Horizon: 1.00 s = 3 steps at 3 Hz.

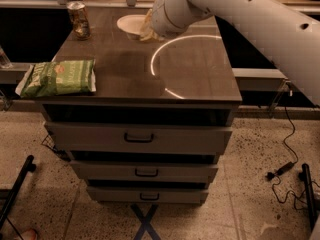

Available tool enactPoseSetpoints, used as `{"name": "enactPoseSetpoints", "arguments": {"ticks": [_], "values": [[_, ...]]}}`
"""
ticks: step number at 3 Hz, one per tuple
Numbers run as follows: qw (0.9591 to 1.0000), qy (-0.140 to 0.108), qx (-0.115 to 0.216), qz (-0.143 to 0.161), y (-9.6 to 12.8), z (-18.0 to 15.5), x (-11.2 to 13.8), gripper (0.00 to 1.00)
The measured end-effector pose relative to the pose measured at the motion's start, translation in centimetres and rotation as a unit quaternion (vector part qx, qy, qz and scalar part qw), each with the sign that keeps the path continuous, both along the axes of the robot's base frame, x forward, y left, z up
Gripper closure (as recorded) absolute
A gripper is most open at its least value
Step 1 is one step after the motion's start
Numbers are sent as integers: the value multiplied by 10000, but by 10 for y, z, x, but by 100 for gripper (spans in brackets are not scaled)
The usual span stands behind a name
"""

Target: Move paper bowl near green jalapeno chip bag

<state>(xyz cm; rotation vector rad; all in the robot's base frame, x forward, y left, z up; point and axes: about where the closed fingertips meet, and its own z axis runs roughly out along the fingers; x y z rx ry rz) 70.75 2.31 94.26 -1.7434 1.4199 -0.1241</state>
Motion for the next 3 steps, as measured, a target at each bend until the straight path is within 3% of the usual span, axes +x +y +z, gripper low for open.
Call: {"name": "enactPoseSetpoints", "arguments": {"ticks": [3], "values": [[9963, 229, -284, 772, 35, -22, -31, 100]]}}
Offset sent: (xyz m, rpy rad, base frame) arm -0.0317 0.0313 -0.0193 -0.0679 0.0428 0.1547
